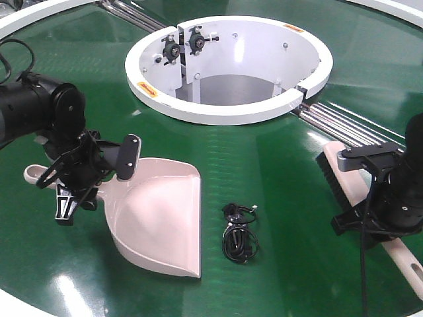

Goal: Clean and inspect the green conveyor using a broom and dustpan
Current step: 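Sweep the black cable into the dustpan with the right-held brush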

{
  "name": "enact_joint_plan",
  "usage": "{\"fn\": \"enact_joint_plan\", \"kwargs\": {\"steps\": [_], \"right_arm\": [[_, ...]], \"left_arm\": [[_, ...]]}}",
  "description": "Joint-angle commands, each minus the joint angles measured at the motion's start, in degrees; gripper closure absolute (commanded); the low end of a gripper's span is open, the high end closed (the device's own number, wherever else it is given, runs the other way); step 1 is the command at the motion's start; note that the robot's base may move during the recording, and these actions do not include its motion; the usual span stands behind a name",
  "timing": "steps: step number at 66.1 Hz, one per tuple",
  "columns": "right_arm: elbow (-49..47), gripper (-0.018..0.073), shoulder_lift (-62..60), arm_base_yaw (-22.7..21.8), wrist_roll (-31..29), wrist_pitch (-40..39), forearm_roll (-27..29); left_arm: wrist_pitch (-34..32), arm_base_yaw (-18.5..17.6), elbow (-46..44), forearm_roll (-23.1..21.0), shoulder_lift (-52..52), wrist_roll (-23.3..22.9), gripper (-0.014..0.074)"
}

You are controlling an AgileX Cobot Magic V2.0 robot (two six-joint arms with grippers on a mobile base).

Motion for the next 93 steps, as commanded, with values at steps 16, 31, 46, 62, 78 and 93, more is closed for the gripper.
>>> {"fn": "enact_joint_plan", "kwargs": {"steps": [16, 31, 46, 62, 78, 93], "right_arm": [[-1.76, 0.0565, 0.93, 10.78, 6.94, 6.63, 1.00], [-6.24, 0.0565, 7.92, 13.75, 8.54, 9.62, 6.98], [-10.94, 0.0564, 15.88, 16.90, 8.12, 11.67, 13.72], [-21.15, 0.0564, 25.68, 23.60, 4.23, 11.67, 23.14], [-34.44, 0.0564, 33.23, 29.06, -0.61, 11.67, 31.99], [-42.97, 0.0564, 34.86, 30.24, -0.61, 11.62, 32.11]], "left_arm": [[1.37, -0.54, -1.57, -0.57, -2.72, 0.39, 0.0603], [1.37, -0.54, -1.57, -0.57, -2.72, 0.39, 0.0603], [1.37, -0.54, -1.57, -0.57, -2.72, 0.39, 0.0603], [1.37, -0.54, -1.57, -0.57, -2.72, 0.39, 0.0603], [1.37, -0.54, -1.57, -0.57, -2.72, 0.39, 0.0603], [1.37, -0.54, -1.57, -0.57, -2.72, 0.39, 0.0603]]}}
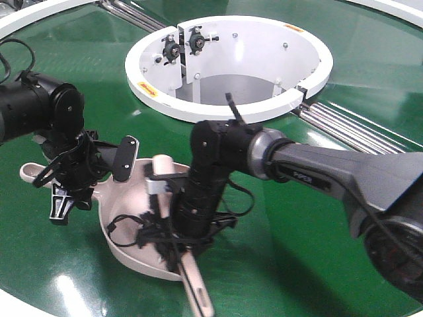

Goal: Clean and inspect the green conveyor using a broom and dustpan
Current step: 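Sweep the black cable into the dustpan with the right-held brush, then pull the brush back from the dustpan with the right gripper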

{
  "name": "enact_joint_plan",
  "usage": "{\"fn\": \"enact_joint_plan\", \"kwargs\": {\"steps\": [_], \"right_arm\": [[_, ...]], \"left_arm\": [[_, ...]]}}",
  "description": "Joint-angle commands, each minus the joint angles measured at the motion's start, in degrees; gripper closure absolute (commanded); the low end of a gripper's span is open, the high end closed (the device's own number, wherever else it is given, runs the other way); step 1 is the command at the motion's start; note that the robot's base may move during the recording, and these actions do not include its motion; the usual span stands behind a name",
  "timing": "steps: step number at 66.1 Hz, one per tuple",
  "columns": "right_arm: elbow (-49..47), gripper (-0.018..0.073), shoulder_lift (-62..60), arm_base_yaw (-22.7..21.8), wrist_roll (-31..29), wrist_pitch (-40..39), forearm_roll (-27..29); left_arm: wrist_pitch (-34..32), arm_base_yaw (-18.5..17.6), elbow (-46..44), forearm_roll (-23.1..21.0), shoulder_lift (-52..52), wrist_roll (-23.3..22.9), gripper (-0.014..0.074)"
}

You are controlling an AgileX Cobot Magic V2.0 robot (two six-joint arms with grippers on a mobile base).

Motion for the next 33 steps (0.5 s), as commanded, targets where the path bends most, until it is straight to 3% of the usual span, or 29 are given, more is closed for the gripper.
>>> {"fn": "enact_joint_plan", "kwargs": {"steps": [1, 16, 33], "right_arm": [[-4.58, 0.0564, -3.12, 0.64, -1.08, 3.73, 3.00], [-6.68, 0.0564, -4.42, 0.64, -0.72, 3.73, -1.79], [-6.49, 0.0564, -7.59, -0.80, 2.28, 3.73, -11.94]], "left_arm": [[0.54, -0.60, -1.57, -2.09, -2.72, -0.24, 0.0603], [0.54, -0.60, -1.57, -2.09, -2.72, -0.24, 0.0603], [0.54, -0.60, -1.57, -2.09, -2.72, -0.24, 0.0603]]}}
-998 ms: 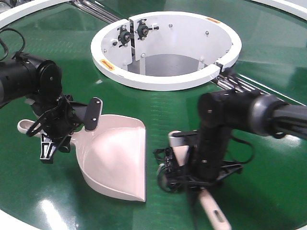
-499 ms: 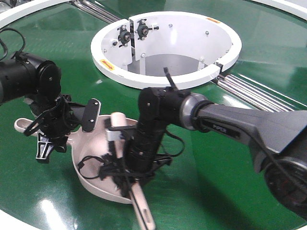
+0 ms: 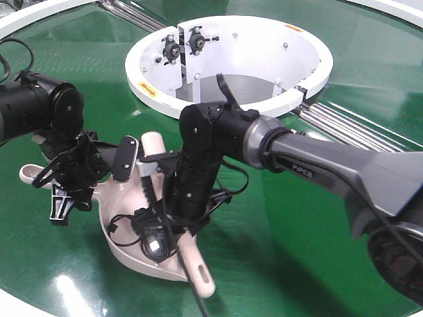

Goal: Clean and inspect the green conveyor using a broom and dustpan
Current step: 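Pull the brush back from the dustpan with the right gripper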

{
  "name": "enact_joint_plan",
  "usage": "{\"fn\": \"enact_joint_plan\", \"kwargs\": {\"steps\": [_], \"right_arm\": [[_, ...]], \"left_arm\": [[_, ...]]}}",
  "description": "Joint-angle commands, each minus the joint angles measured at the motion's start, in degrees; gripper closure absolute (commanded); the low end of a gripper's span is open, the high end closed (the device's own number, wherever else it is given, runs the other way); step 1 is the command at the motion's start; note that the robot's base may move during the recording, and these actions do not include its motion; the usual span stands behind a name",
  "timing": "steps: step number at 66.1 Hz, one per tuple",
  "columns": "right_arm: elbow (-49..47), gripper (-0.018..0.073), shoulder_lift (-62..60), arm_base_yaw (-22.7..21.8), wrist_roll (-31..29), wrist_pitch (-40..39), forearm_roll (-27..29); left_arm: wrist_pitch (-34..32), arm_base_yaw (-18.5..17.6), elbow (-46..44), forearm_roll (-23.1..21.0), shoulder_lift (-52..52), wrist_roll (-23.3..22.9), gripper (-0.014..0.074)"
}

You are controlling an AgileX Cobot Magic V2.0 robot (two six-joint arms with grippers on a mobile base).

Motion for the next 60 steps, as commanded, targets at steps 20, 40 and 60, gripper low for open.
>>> {"fn": "enact_joint_plan", "kwargs": {"steps": [20, 40, 60], "right_arm": [[9.71, 0.0564, -13.22, -11.87, -2.88, 2.97, -3.13], [25.17, 0.0564, -22.16, -24.19, -7.37, 2.25, -4.57], [30.97, 0.0564, -25.17, -26.61, -4.92, 2.95, -14.39]], "left_arm": [[0.25, -0.67, -1.53, -1.67, -2.67, -0.09, 0.0603], [0.25, -0.67, -1.53, -1.67, -2.67, -0.09, 0.0603], [0.25, -0.67, -1.53, -1.67, -2.67, -0.09, 0.0603]]}}
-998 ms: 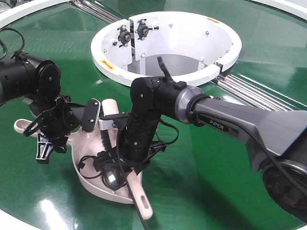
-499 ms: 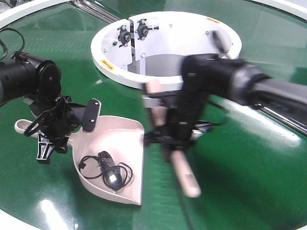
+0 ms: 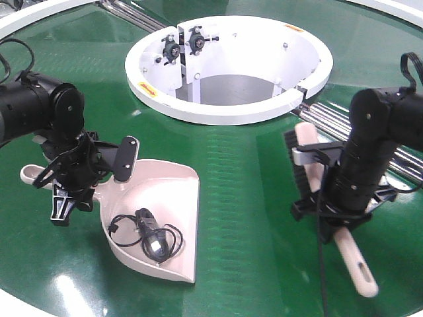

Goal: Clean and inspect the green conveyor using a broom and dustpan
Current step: 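Pull the brush back from the dustpan with the right gripper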

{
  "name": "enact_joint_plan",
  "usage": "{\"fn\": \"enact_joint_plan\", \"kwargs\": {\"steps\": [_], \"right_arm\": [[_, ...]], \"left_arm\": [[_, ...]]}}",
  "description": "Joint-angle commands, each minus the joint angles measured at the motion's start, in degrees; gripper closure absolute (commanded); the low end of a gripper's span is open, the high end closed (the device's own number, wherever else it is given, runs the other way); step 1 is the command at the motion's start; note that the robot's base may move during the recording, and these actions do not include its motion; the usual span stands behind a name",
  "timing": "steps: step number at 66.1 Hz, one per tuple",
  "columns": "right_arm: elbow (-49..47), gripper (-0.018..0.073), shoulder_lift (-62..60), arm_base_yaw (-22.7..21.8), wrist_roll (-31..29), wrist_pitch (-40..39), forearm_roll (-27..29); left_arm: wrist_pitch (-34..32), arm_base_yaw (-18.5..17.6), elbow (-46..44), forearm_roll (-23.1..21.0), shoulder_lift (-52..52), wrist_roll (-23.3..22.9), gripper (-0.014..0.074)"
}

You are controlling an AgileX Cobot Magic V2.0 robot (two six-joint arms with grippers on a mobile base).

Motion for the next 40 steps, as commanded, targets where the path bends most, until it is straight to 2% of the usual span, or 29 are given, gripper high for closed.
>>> {"fn": "enact_joint_plan", "kwargs": {"steps": [1, 26, 40], "right_arm": [[0.35, 0.0564, -2.96, -0.32, 0.61, 3.64, -2.90], [6.77, 0.0559, -2.90, -0.32, 0.56, 3.64, -8.17], [6.77, 0.0503, -2.67, -0.32, 1.25, 3.64, -8.77]], "left_arm": [[0.25, -0.62, -1.53, -1.42, -2.67, -0.06, 0.0603], [0.25, -0.62, -1.53, -1.42, -2.67, -0.06, 0.0603], [0.25, -0.62, -1.53, -1.42, -2.67, -0.06, 0.0603]]}}
